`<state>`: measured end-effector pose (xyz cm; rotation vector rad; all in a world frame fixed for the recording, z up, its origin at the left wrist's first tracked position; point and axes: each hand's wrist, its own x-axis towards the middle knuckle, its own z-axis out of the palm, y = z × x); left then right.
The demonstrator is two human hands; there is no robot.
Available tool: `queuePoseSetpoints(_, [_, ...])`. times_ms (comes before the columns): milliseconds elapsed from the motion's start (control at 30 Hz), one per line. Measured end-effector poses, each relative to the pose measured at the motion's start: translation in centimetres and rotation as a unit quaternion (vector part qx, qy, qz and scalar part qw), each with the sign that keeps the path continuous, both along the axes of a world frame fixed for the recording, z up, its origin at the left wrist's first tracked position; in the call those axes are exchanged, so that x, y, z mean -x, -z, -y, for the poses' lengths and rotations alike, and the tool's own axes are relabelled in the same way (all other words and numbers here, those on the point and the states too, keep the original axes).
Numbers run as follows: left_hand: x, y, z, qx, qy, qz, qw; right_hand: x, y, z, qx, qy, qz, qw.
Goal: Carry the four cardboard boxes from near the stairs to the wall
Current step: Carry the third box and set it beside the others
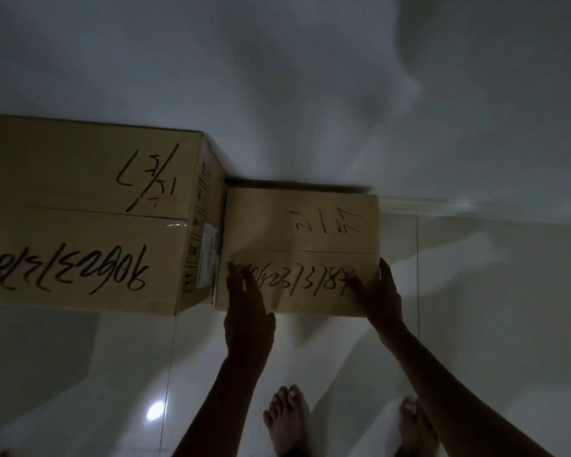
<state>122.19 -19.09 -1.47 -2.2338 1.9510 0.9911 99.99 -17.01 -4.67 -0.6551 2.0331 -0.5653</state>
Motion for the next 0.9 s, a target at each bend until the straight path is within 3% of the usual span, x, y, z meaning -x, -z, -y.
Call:
queuePoseSetpoints(333, [0.8, 0.6, -0.4, -0.048, 0.028, 0.012, 0.998, -0.1, -0.5, 1.9, -0.071, -0.068, -0.02, 0.995])
queuePoseSetpoints(467, [-0.1, -2.5, 0.7, -0.072, 0.019, -0.016, 0.997, 0.8, -4.3, 1.5, -0.1, -0.127, -0.064, 0.985])
queuePoseSetpoints(633, [0.3, -14.8, 0.2, -0.065, 0.017, -0.027, 0.997, 2.4, -16.9, -0.9, -0.113, -0.188, -0.132, 0.967])
queuePoseSetpoints(733, [1.7, -24.3, -1.4, -0.048, 0.095, -0.022, 0.994, 3.7, -26.8, -3.6, -0.092, -0.2, -0.165, 0.961])
queuePoseSetpoints(900, [6.4, -41.4, -5.5, -0.017, 0.236, -0.015, 0.972, 7.2, -43.6, -10.5, -0.035, -0.137, -0.209, 0.968])
